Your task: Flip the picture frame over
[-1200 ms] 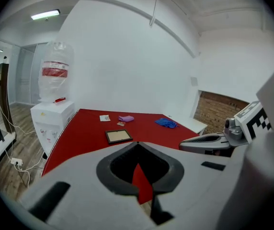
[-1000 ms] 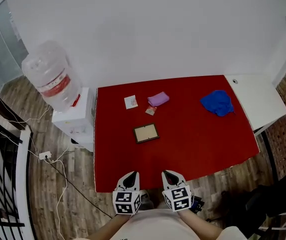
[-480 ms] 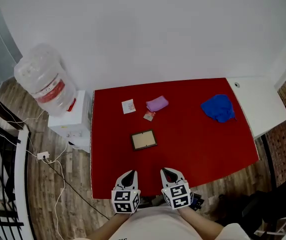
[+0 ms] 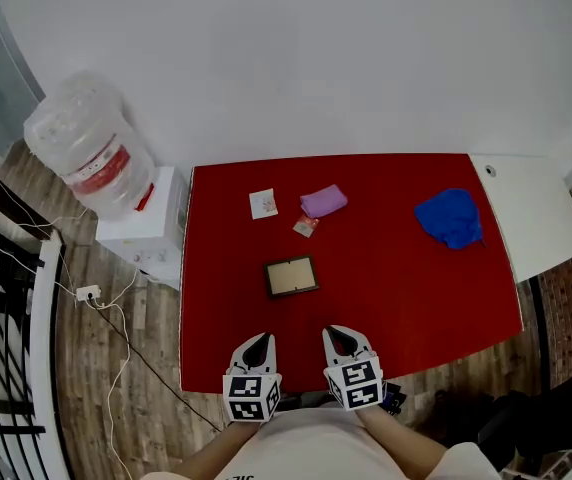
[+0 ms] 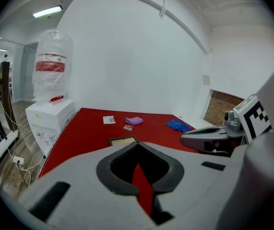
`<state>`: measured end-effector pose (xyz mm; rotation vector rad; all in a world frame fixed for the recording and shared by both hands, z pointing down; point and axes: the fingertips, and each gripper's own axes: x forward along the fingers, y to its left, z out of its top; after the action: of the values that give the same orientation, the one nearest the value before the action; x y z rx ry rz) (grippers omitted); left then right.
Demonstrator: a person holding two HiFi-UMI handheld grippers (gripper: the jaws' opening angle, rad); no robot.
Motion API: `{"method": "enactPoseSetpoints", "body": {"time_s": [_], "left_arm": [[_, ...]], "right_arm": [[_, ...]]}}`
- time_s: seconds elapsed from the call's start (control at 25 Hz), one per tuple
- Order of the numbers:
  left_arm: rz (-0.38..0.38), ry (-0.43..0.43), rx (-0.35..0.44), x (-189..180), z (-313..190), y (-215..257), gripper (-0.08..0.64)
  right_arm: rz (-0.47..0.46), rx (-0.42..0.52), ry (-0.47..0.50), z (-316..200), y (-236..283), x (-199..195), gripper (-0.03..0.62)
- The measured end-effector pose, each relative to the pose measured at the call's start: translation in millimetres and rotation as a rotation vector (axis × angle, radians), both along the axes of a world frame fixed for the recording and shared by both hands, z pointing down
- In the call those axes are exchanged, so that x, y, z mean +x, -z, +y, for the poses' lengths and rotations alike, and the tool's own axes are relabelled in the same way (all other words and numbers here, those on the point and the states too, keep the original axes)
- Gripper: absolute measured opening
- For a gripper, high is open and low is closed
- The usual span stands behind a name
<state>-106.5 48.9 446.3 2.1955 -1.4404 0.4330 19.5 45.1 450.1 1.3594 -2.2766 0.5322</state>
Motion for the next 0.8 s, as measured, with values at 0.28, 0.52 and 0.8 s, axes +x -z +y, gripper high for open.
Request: {"method": "enactPoseSetpoints", "body": {"time_s": [0.28,0.52,0.8], "left_arm": [[-0.005,0.017,-0.022,-4.3,-30.1,-18.8,0.003],[-0.028,0.024,-0.019,-12.8,-69.6,-46.9,0.004],[-0.046,0.030,-0.022,-14.8,-108.2,-86.4,0.003]], "right_arm": [[0.028,0.000,0.010,-32.9,-12.5,-0.2,0.005],[0.039,-0.023,0.001,-66.4,-36.8,-8.4,0.005],[0.034,-0.049,0.010,-97.3,-71.8,-40.5,0.005]]}}
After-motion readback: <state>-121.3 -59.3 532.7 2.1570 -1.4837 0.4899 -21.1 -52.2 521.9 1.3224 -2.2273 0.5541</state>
